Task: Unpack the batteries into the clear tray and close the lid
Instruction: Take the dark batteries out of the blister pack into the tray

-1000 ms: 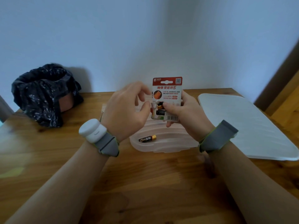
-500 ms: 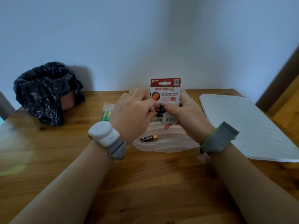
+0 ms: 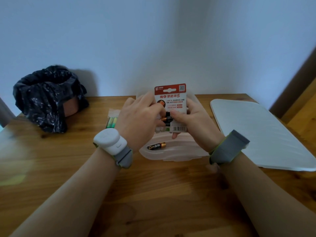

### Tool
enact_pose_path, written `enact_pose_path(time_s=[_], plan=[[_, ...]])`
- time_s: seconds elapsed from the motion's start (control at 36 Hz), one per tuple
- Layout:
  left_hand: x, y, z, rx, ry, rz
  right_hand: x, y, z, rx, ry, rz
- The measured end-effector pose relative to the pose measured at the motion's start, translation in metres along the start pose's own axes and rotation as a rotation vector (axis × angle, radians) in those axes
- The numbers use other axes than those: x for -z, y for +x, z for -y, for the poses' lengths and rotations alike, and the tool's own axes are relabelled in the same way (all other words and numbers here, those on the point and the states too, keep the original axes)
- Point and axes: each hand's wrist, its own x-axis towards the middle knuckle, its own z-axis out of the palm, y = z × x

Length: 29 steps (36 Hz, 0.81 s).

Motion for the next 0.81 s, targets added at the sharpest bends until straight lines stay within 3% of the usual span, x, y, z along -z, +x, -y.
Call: enact_pose_path(time_s=[0.33, 0.53, 0.81], plan=[[-0.0006, -0.0029, 0.0029, -0.026, -0.050, -0.026, -0.0004, -0.0014, 0.0022, 0.007, 0.042, -0.006], [-0.0078, -0.0059, 0.0017, 0.107, -0.143, -0.004, -0.0013, -0.0008, 0.0011, 0.003, -0.030, 0.014], [-0.0061, -0.0047, 0.0013, 0.072, -0.078, -0.029, -0.0004, 0.0005, 0.0039, -0.081, 0.078, -0.001]])
